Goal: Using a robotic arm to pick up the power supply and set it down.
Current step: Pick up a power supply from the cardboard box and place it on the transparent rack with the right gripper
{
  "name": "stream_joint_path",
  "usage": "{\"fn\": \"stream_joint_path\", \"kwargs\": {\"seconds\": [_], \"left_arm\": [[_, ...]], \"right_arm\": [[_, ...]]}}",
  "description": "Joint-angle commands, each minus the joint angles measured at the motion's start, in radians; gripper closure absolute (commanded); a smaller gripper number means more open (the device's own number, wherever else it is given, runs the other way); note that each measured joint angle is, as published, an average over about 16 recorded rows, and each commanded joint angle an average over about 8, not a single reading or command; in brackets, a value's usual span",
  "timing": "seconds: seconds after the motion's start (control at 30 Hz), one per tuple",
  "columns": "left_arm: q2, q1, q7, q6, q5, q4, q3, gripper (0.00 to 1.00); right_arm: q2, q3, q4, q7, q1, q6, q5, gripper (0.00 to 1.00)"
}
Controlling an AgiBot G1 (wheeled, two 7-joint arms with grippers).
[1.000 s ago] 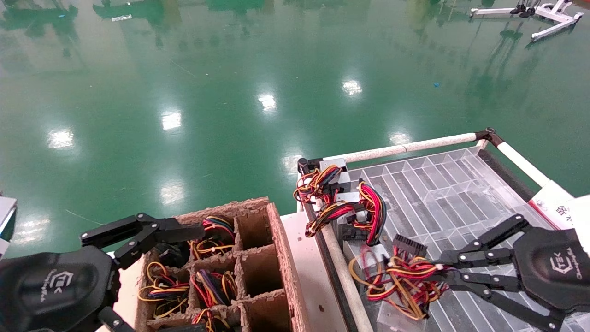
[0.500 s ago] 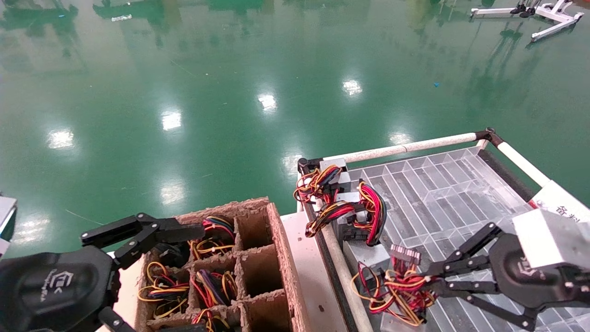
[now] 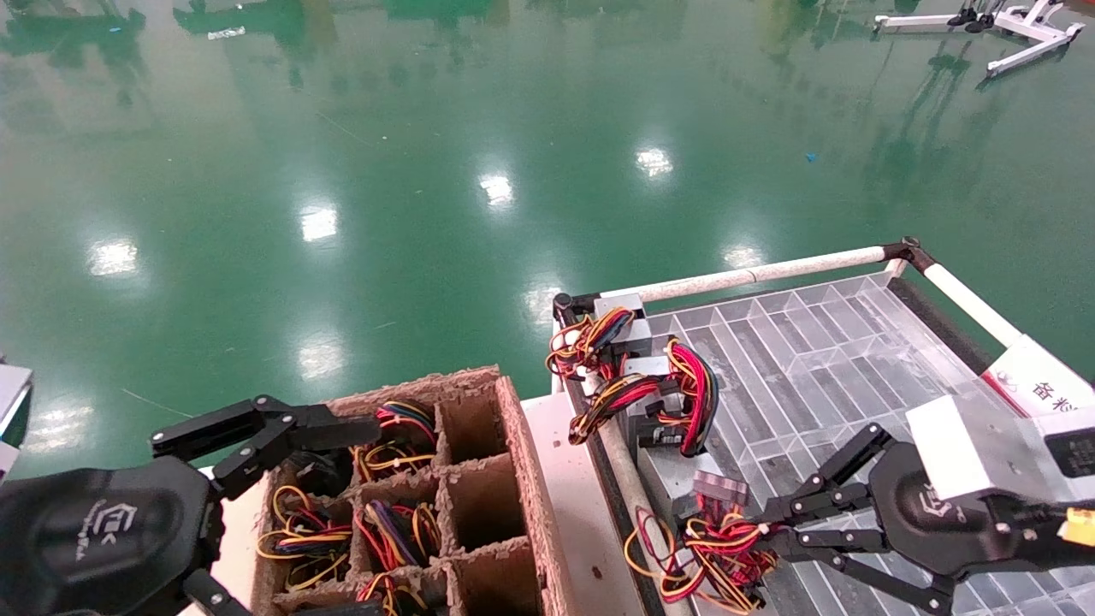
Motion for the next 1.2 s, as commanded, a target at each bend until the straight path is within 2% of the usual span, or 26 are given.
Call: {"fn": "stream_joint_path", "kwargs": {"seconds": [0.03, 0.47, 0.53, 0.73, 0.77, 0.8, 1.2], "left_arm": [[0.0, 0.0, 0.0, 0.0, 0.0, 0.0, 0.0, 0.0], [0.0, 0.0, 0.0, 0.0, 0.0, 0.0, 0.0, 0.0], [0.0, 0.0, 0.0, 0.0, 0.0, 0.0, 0.0, 0.0], [0.0, 0.0, 0.0, 0.0, 0.0, 0.0, 0.0, 0.0], [0.0, 0.0, 0.0, 0.0, 0.0, 0.0, 0.0, 0.0], [0.0, 0.0, 0.0, 0.0, 0.0, 0.0, 0.0, 0.0], [0.0, 0.0, 0.0, 0.0, 0.0, 0.0, 0.0, 0.0]], "right_arm": [[-0.004, -0.015, -0.015, -0.01, 0.0, 0.001, 0.007, 1.0], [-0.01, -0.09, -0.141, -0.103, -0.02, 0.005, 0.029, 1.0], [-0.016, -0.098, -0.165, -0.121, -0.027, 0.006, 0.034, 0.85], [-0.029, -0.115, -0.219, -0.154, -0.044, 0.008, 0.049, 0.1], [-0.031, -0.116, -0.223, -0.156, -0.045, 0.007, 0.05, 0.03], [-0.032, -0.117, -0.226, -0.157, -0.046, 0.007, 0.051, 0.0], [-0.028, -0.115, -0.213, -0.151, -0.044, 0.012, 0.049, 0.0]]}}
